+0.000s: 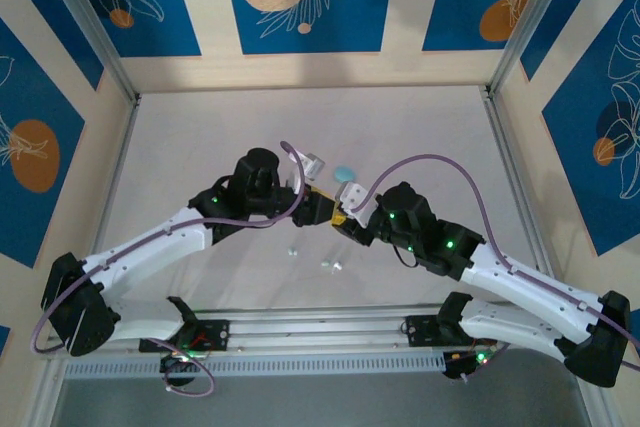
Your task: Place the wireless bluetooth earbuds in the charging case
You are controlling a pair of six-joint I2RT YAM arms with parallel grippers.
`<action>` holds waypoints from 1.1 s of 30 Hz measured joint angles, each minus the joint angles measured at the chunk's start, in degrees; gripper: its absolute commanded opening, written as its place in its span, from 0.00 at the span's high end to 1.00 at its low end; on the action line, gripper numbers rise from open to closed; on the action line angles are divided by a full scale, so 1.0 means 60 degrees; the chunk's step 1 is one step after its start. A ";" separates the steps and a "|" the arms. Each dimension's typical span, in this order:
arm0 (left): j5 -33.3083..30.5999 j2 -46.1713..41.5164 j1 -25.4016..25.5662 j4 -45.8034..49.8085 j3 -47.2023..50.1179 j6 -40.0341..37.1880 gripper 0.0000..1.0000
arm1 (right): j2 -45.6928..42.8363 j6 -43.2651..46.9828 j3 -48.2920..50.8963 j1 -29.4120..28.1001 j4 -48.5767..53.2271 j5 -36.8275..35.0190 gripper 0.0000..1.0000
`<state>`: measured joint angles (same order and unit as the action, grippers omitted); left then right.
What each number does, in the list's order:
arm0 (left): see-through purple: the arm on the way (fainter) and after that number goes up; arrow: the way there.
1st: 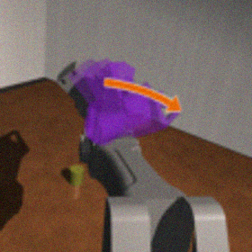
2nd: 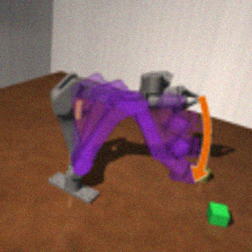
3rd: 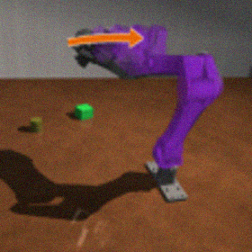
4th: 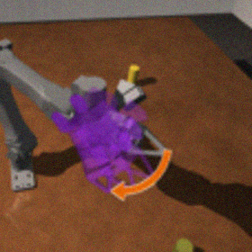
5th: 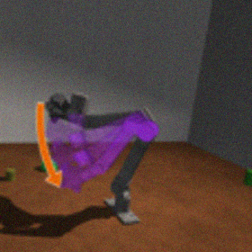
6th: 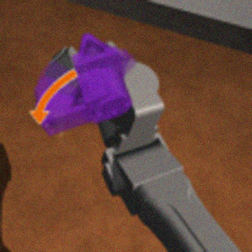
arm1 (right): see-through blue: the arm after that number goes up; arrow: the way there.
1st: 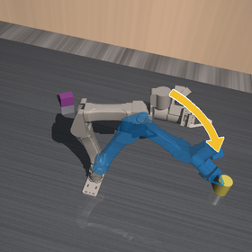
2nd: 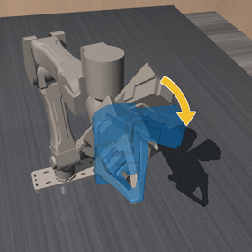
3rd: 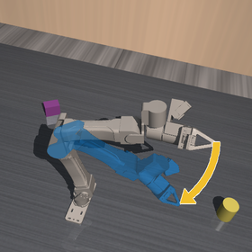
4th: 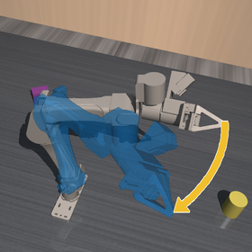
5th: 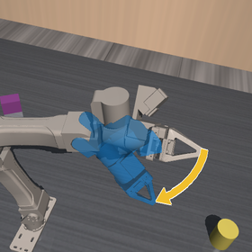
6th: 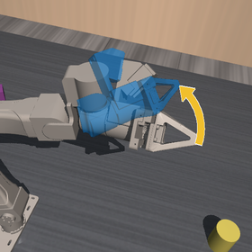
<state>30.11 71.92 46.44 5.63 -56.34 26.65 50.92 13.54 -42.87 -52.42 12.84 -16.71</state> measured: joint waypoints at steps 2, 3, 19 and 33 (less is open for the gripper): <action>-0.0138 0.0040 0.0051 0.0153 -0.0131 -0.0066 0.66 | 0.0026 0.0000 -0.0025 -0.0015 0.0007 -0.0106 0.62; -0.0193 0.0055 0.0062 0.0200 -0.0178 -0.0102 0.65 | 0.0036 0.0000 -0.0044 -0.0015 0.0004 -0.0153 0.62; -0.0568 0.0270 0.0197 0.0674 -0.0623 -0.0543 0.92 | 0.0087 0.0117 -0.0168 -0.0168 0.0080 -0.0805 0.49; -0.0998 -0.2605 0.0284 -0.3712 0.2452 -0.2426 0.92 | -0.0925 -0.4991 -0.0605 0.4255 0.0240 0.6098 0.44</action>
<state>24.12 56.29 48.14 -16.64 -41.63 12.10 45.36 -16.40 -46.50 -26.89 14.28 19.88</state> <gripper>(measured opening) 0.196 0.560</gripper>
